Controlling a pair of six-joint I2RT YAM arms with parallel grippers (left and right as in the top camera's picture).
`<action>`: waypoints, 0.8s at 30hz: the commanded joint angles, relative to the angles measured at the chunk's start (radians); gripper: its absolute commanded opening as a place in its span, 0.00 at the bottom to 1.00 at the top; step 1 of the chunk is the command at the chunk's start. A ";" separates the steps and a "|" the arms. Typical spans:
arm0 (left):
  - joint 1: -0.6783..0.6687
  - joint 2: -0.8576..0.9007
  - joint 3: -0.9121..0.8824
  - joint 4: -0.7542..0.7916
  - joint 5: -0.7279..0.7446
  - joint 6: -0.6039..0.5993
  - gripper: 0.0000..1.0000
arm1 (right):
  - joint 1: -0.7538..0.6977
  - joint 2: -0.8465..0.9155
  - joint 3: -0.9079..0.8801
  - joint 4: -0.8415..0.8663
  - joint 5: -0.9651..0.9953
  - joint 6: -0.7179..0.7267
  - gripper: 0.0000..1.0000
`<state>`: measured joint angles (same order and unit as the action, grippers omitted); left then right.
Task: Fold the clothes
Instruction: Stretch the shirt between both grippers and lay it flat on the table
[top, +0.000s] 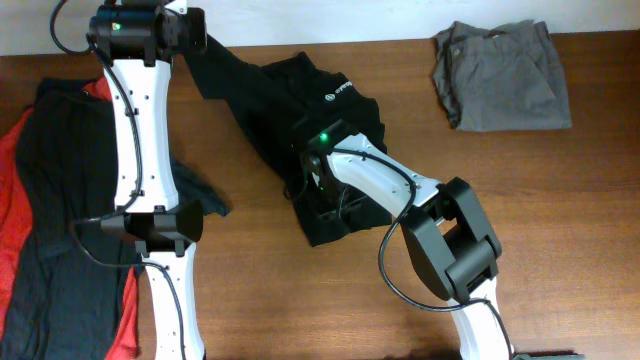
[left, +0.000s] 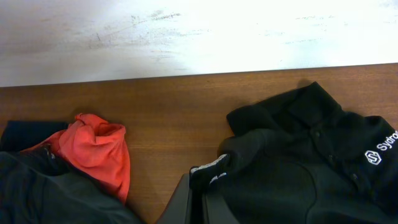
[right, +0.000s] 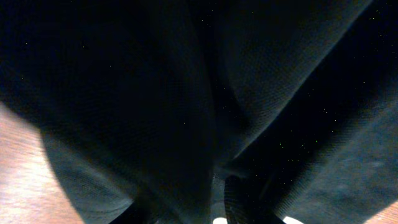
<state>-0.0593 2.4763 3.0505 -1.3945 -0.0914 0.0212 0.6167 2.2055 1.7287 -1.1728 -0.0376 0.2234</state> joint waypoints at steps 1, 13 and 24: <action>0.006 -0.043 0.026 0.002 -0.018 -0.010 0.01 | -0.001 -0.053 0.043 -0.009 0.004 -0.029 0.33; 0.006 -0.043 0.026 0.002 -0.019 -0.010 0.01 | -0.001 -0.055 0.053 -0.053 -0.015 -0.029 0.04; 0.042 -0.217 0.031 -0.037 -0.014 -0.006 0.01 | -0.150 -0.271 0.545 -0.468 0.096 -0.028 0.04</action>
<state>-0.0299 2.4050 3.0505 -1.4296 -0.0906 0.0212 0.5575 2.0701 2.1353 -1.5929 -0.0139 0.1982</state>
